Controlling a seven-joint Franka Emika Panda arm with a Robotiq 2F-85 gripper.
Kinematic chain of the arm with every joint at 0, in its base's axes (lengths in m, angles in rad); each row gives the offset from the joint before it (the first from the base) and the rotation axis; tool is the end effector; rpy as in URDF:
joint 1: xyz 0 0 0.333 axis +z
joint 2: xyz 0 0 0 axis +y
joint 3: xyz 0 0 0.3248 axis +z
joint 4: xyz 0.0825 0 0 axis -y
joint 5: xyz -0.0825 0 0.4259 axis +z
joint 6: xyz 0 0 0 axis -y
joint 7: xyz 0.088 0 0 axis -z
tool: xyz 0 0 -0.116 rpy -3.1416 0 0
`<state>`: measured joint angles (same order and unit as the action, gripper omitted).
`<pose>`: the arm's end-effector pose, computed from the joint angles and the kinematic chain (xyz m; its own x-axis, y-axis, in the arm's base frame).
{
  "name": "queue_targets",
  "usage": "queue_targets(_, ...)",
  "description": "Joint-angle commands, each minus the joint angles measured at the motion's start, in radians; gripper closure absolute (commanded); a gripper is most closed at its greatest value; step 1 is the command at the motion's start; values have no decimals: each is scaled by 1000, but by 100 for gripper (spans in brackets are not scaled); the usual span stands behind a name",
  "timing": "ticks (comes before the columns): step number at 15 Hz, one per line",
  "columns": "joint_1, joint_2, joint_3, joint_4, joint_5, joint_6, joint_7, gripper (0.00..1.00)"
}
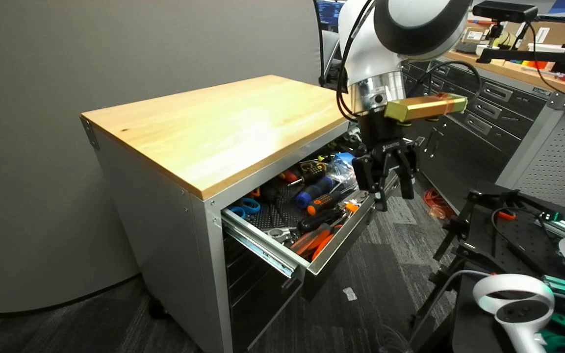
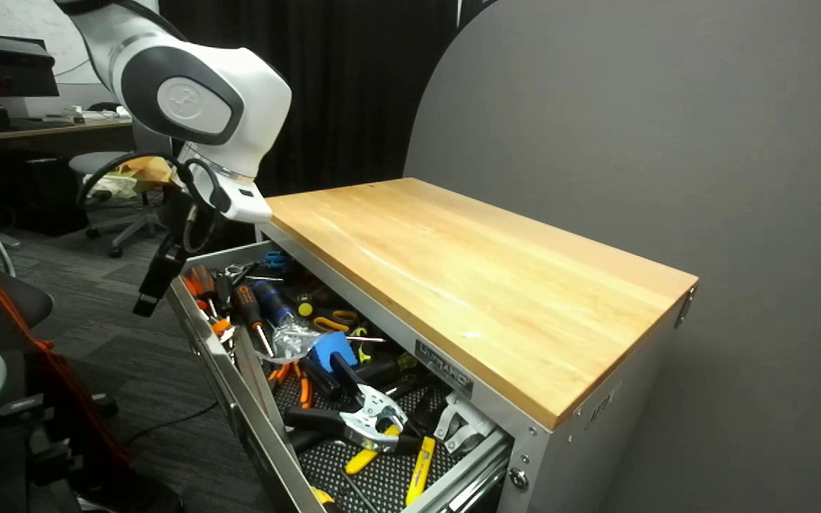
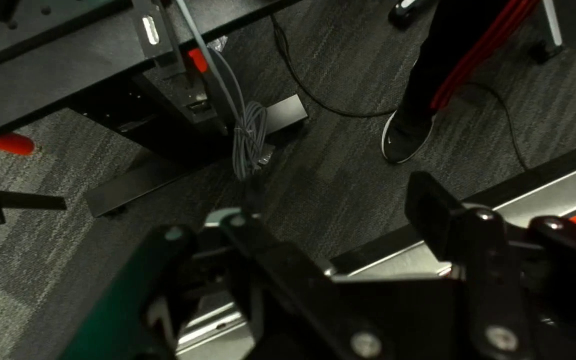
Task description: Place the screwdriver in the open drawer and close the drawer
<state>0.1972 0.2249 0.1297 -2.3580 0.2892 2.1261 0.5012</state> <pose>0.4475 0.1707 0.1734 0.8055 -0.3401 -0.4853 -0.3565 -0.9322 0.0616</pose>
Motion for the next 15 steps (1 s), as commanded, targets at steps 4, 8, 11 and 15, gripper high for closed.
queue_targets(4, 28, 88, -7, 26, -9, 101, 96, 81)
queue_targets(8, 56, 108, -6, 19, -4, 283, 187, 100)
queue_targets(11, 92, 130, -15, 30, -42, 409, 285, 100)
queue_targets(15, 152, 178, -59, 75, -204, 519, 433, 100)
